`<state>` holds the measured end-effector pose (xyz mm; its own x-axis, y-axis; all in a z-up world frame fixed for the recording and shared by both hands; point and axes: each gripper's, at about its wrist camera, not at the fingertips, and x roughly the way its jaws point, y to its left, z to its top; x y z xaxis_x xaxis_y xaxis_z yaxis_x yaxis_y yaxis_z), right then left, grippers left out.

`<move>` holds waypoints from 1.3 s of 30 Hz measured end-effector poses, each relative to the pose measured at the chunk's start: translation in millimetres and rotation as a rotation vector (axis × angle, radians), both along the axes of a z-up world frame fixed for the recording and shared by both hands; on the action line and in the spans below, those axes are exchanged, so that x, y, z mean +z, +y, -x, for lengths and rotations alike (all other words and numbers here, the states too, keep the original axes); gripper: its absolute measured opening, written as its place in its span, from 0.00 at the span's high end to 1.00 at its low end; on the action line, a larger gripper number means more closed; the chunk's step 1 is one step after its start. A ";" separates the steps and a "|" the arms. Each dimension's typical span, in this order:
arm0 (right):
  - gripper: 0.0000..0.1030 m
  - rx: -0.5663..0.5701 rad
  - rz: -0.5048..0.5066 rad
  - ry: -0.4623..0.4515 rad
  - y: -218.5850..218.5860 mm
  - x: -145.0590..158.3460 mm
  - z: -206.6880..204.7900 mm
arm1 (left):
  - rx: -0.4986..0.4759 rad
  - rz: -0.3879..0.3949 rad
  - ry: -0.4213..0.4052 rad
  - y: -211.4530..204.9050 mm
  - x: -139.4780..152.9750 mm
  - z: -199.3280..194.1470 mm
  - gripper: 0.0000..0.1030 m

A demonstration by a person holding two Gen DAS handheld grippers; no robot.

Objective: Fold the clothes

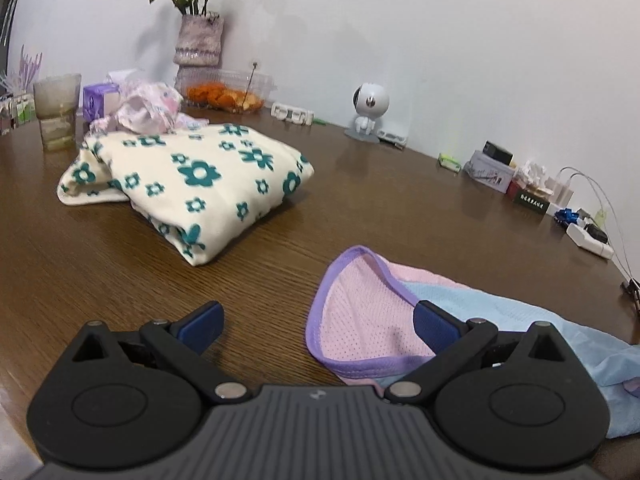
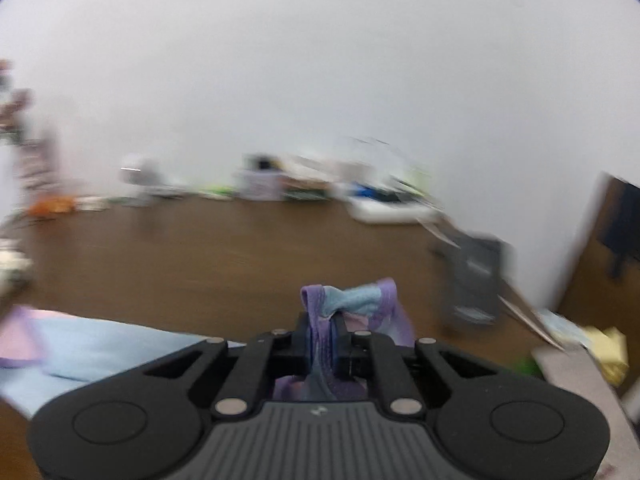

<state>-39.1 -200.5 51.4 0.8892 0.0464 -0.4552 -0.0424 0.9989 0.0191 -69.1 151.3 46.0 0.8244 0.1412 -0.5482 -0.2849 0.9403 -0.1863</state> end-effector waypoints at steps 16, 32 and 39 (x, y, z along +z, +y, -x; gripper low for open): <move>0.29 0.324 -0.063 -0.002 55.3 1.8 10.5 | 0.034 0.000 0.038 7.1 2.6 23.5 0.00; 0.26 0.819 0.202 0.188 90.7 42.6 -113.0 | 0.036 -0.074 0.172 -33.3 -0.4 6.4 0.03; 0.50 1.199 0.252 0.482 203.0 -3.1 -192.5 | -0.017 -0.128 0.216 -48.0 -7.1 -5.1 0.35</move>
<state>153.4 2.5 48.3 0.1027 0.5552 -0.8254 -0.9405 0.3244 0.1012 -63.9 103.4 38.8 0.6927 0.2077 -0.6907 -0.2889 0.9574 -0.0018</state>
